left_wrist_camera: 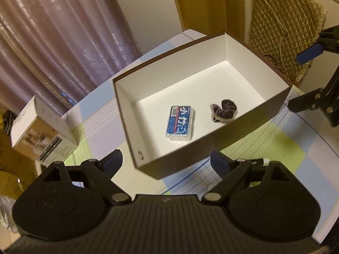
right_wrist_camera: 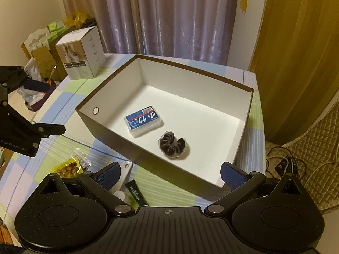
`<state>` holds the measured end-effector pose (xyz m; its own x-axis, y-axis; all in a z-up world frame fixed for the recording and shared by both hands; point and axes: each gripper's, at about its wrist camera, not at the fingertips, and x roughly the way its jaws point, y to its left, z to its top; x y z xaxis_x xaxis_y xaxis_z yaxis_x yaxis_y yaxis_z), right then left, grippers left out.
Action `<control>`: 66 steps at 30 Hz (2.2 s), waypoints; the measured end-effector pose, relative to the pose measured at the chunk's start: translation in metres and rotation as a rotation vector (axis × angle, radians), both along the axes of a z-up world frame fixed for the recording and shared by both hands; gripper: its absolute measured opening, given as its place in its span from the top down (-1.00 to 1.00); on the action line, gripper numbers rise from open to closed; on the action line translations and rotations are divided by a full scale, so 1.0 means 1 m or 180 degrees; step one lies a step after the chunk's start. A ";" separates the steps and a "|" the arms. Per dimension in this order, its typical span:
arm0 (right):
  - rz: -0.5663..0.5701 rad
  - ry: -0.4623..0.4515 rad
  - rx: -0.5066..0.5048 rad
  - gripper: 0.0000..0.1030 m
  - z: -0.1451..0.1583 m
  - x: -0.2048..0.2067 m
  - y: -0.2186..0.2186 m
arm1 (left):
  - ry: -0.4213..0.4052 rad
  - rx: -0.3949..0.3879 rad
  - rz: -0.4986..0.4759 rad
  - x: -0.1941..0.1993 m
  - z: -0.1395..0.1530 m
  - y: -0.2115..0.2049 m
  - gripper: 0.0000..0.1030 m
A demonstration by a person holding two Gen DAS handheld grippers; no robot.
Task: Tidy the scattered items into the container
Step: 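Withdraw both tools from the box back toward the remaining items, then grasp the red candy packet with right gripper while left gripper grasps the yellow snack bag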
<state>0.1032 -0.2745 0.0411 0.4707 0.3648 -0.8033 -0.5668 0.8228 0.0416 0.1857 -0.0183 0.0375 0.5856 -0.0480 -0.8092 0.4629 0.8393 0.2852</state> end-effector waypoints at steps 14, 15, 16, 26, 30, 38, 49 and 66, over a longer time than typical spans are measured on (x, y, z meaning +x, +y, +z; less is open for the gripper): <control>-0.0134 0.0116 0.0233 -1.00 -0.022 -0.046 -0.031 | -0.0094 -0.0128 0.0212 -0.058 -0.010 0.028 -0.82; -0.0142 0.0129 0.0230 -1.00 -0.026 -0.050 -0.033 | -0.0085 -0.0137 0.0252 -0.062 -0.014 0.033 -0.82; -0.0146 0.0138 0.0224 -1.00 -0.030 -0.054 -0.034 | -0.0072 -0.0144 0.0300 -0.066 -0.019 0.038 -0.82; -0.0095 0.0318 0.0264 -1.00 -0.065 -0.093 -0.041 | 0.0271 -0.0491 0.0874 -0.108 -0.066 0.093 -0.81; -0.0133 0.0382 0.0307 -1.00 -0.073 -0.104 -0.040 | 0.0328 -0.0566 0.1039 -0.122 -0.075 0.102 -0.81; 0.0037 0.0357 0.0333 -1.00 -0.079 -0.125 -0.033 | 0.0220 -0.0664 0.1116 -0.136 -0.071 0.107 -0.81; 0.0733 0.0259 0.0253 -1.00 -0.102 -0.151 -0.015 | 0.0234 -0.0698 0.1070 -0.137 -0.072 0.110 -0.81; 0.2132 -0.0127 -0.0572 -0.30 -0.165 -0.165 0.035 | 0.0392 -0.0677 0.1274 -0.150 -0.090 0.129 -0.81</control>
